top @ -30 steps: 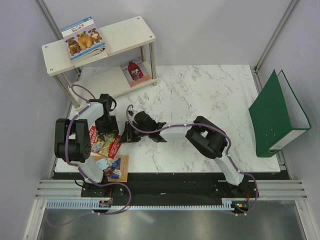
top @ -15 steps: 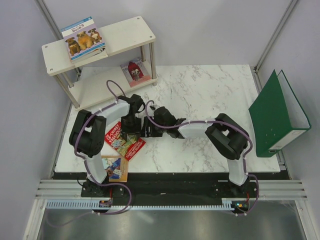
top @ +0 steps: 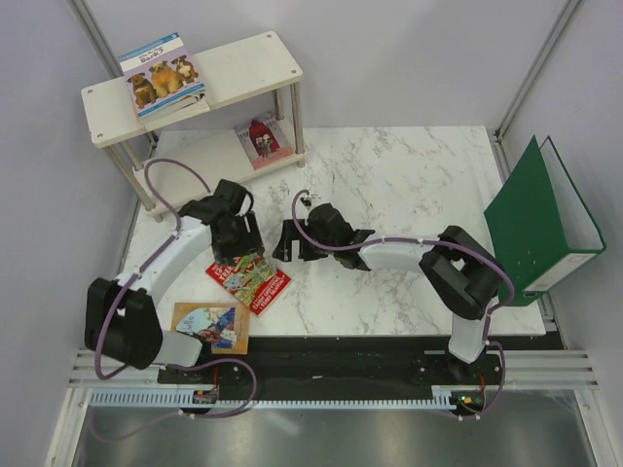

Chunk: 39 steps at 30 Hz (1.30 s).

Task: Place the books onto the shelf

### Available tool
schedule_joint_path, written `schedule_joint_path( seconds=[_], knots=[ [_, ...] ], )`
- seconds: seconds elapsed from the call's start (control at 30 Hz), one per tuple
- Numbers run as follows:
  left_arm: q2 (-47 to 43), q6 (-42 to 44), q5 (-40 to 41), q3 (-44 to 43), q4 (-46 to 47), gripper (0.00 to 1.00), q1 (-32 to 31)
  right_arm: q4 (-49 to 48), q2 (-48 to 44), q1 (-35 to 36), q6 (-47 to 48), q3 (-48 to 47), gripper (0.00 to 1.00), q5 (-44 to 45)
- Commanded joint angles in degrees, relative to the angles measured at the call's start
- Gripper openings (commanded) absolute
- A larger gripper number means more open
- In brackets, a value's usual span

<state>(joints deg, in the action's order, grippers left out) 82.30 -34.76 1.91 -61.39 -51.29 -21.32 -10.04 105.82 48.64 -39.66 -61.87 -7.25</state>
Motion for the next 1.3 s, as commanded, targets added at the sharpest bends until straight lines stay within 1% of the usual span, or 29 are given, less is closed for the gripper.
schedule_joint_path(
  seconds=[0.0,0.03,0.07,0.1,0.13,0.17,0.2,0.27,0.37,0.5,0.6,0.67,0.7,0.73,0.77,0.8,0.9,0.97,1.07,1.2,1.27],
  knots=[
    [-5.74,-2.86,1.00,4.77,1.10,0.80,7.59,-5.94,3.51,0.22,-1.73,-0.10,0.98,-3.21],
    [-6.45,-2.42,-0.23,7.22,1.54,0.79,9.70,-7.43,4.04,0.31,-2.09,-0.01,0.98,-3.82],
    [-7.32,-1.11,-1.72,8.64,2.93,0.79,14.77,-8.23,5.52,0.23,-2.96,-0.18,0.98,-5.57],
    [-7.51,-0.57,-5.91,9.96,3.73,0.78,17.43,-9.02,6.06,0.22,-3.49,-0.36,0.98,-6.37],
    [-7.68,0.04,-8.30,12.41,4.52,0.78,19.98,-10.25,6.76,0.31,-4.02,-0.53,0.97,-6.90],
    [-7.77,0.92,-10.59,13.56,6.44,0.77,25.05,-10.87,7.81,0.31,-4.98,-0.88,0.96,-8.30],
    [-7.86,1.10,-13.92,14.53,7.33,0.77,26.75,-11.31,8.26,0.49,-5.34,-1.06,0.95,-8.75],
    [-7.51,1.10,-15.88,16.56,8.48,0.77,29.74,-12.19,9.49,0.75,-5.87,-1.41,0.92,-9.45],
    [-5.49,0.32,-16.50,16.91,8.83,0.77,30.46,-13.86,11.15,1.10,-7.01,-1.59,0.89,-11.21],
    [-3.03,-0.83,-15.97,19.10,11.82,0.78,30.55,-17.63,13.09,1.28,-10.42,-1.68,0.84,-14.54],
    [-0.04,-1.36,-18.42,21.92,15.59,0.78,30.55,-21.50,14.41,1.45,-12.28,-1.59,0.79,-17.36],
    [1.28,-1.80,-20.10,23.94,18.58,0.78,30.46,-26.23,15.37,1.63,-14.82,-0.98,0.77,-19.99],
    [1.54,-1.89,-20.45,24.38,19.38,0.78,30.38,-31.04,15.64,1.72,-16.40,-0.63,0.74,-21.13],
    [1.63,-1.97,-20.54,24.99,20.34,0.79,30.37,-33.53,16.08,1.72,-19.11,-0.28,0.72,-22.80],
    [1.72,-1.89,-20.81,25.17,20.78,0.79,30.46,-35.81,16.87,1.72,-20.71,0.16,0.70,-23.77],
    [1.81,-1.80,-20.90,25.17,20.88,0.79,30.46,-39.49,17.31,1.72,-21.85,0.17,0.66,-24.39],
    [1.81,-1.80,-21.34,25.00,21.49,0.79,30.29,-45.22,18.28,2.24,-25.11,0.08,0.60,-26.41],
    [1.81,-1.80,-21.60,24.82,21.75,0.79,30.29,-46.03,18.02,2.68,-25.56,-0.44,0.59,-26.94],
    [1.98,-2.06,-21.86,24.56,22.28,0.79,29.67,-43.49,17.84,3.65,-23.72,-2.20,0.59,-27.64],
    [2.16,-2.68,-21.86,23.77,22.72,0.79,28.79,-36.39,18.72,5.06,-20.99,-4.84,0.59,-27.65],
    [2.16,-2.50,-21.78,23.42,22.72,0.79,28.35,-35.84,19.51,5.32,-20.81,-5.81,0.59,-28.00]
  ],
)
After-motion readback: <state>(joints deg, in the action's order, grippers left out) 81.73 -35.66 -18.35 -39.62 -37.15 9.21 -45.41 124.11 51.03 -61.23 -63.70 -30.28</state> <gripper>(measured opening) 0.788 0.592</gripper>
